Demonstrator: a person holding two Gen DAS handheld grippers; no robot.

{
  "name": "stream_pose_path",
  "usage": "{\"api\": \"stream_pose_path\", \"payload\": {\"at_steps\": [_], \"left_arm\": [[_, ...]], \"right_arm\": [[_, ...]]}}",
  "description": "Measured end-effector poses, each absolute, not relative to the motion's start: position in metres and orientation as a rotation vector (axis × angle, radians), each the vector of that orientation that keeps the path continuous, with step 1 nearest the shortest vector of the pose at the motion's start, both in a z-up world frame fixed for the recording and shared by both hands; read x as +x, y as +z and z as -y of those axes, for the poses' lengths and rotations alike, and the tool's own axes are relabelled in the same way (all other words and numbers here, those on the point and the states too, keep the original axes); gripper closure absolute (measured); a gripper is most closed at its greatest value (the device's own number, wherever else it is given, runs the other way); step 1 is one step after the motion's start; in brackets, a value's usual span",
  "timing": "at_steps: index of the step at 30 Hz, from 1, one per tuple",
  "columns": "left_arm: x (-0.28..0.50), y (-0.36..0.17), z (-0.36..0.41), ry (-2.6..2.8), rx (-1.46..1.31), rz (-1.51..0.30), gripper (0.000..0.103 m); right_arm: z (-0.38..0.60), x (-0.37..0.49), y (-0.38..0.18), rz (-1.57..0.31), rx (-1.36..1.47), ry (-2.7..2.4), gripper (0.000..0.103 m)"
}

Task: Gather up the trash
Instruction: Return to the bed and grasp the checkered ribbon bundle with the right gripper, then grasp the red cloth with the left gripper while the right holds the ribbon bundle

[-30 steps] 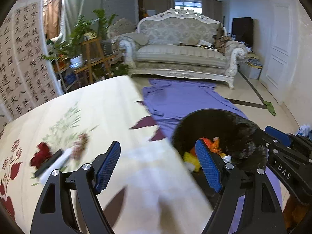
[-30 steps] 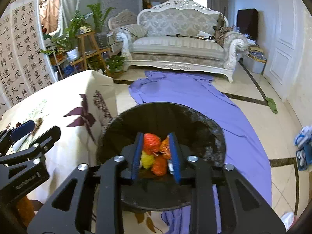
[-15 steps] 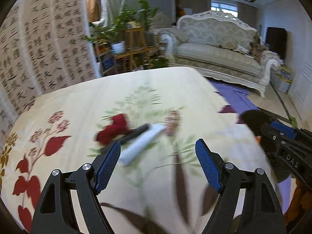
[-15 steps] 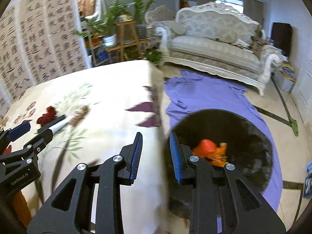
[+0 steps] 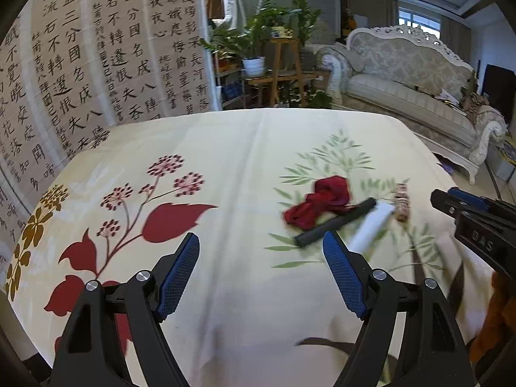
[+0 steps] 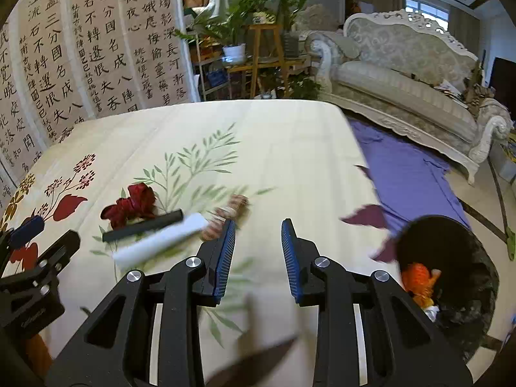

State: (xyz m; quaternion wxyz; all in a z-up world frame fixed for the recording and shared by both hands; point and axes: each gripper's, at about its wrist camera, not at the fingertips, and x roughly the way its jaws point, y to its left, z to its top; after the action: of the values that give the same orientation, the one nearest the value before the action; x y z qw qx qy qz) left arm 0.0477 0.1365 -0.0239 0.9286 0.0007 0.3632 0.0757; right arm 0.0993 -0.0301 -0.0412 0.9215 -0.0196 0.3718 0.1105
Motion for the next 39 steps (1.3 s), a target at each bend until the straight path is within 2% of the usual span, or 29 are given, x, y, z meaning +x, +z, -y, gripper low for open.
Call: {"api": "stream_pose_path", "payload": {"at_steps": [14,17,19,35,36,39], "left_arm": [[0.060,-0.030,-0.154,0.144,-0.015,-0.754,0.026],[0.065,-0.030,-0.151,0.132,-0.011,-0.756,0.026],[0.068,-0.029,-0.149,0.126,-0.006,-0.756,0.026],[0.111,-0.037,-0.127,0.044,0.085,-0.797,0.027],[0.112,-0.039,-0.127,0.038,0.090,-0.803,0.027],[0.116,-0.043,-0.125,0.016,0.102,-0.825,0.039]], "right_arm": [[0.000,0.131,-0.062,-0.867,-0.110,0.255,0.074],[0.003,0.126,-0.063,-0.862,-0.144,0.256,0.076],[0.005,0.126,-0.062,-0.862,-0.150,0.259,0.084],[0.017,0.132,-0.064,-0.863,-0.185,0.261,0.084],[0.018,0.132,-0.064,-0.865,-0.176,0.265,0.084],[0.022,0.133,-0.064,-0.869,-0.156,0.274,0.084]]}}
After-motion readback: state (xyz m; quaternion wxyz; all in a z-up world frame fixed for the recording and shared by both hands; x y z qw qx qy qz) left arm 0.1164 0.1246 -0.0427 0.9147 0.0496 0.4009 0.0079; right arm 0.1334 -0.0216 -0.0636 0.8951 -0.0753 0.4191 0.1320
